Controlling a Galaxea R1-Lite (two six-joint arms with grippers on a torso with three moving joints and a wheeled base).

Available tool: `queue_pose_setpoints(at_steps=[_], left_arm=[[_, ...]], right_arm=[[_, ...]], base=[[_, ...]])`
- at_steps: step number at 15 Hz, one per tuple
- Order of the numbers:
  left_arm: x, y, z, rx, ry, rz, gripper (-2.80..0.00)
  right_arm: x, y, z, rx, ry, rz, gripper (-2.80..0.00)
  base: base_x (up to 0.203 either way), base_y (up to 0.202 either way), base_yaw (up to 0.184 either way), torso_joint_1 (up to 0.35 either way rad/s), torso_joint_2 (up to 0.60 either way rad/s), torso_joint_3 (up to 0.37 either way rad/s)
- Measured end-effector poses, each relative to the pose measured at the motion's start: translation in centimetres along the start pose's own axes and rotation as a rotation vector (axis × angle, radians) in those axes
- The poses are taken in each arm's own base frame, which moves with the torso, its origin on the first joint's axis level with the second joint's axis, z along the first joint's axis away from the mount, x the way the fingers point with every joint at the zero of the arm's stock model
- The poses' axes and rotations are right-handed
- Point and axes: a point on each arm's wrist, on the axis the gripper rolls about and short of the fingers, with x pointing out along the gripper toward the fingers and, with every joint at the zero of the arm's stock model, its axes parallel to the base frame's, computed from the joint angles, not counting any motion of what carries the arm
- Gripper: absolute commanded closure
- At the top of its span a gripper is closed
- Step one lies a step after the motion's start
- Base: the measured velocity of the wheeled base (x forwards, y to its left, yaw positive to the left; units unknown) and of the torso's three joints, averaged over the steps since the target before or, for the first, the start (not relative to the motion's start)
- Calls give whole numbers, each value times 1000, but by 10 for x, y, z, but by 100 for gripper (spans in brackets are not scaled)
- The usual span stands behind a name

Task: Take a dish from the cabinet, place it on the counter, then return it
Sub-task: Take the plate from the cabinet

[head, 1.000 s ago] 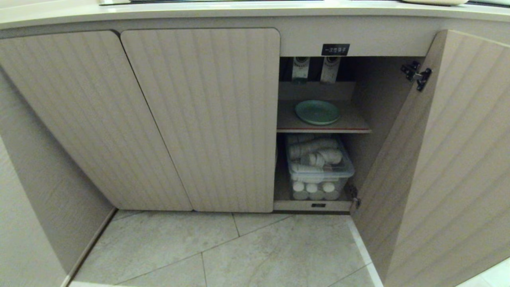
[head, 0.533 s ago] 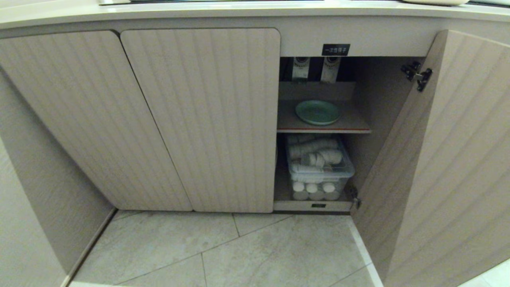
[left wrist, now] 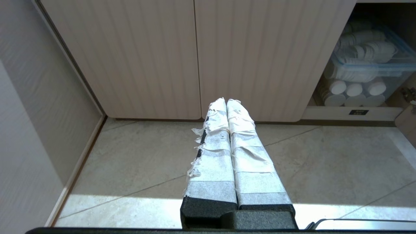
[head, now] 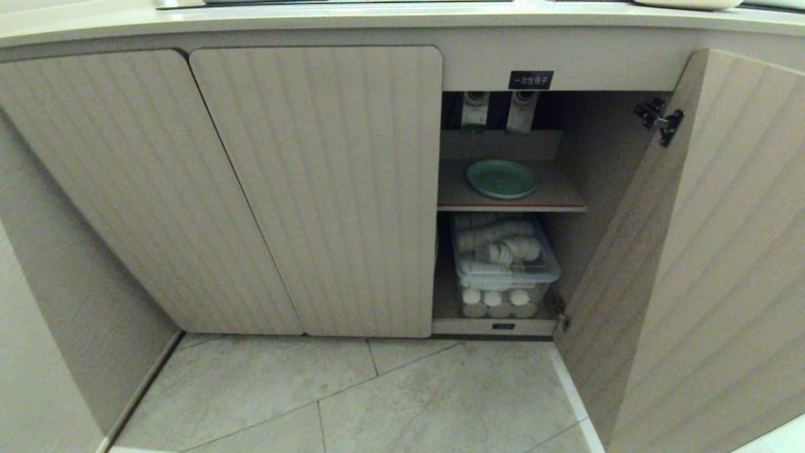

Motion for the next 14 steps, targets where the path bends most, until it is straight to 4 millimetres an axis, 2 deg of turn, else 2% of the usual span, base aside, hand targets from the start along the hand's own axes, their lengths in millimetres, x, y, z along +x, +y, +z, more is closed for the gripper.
queue_pose_setpoints(at_steps=[14], left_arm=[[0, 0, 0, 0, 0, 1, 0]], right_arm=[[0, 0, 0, 1, 0, 0, 0]], base=[[197, 0, 3, 3, 1, 2]])
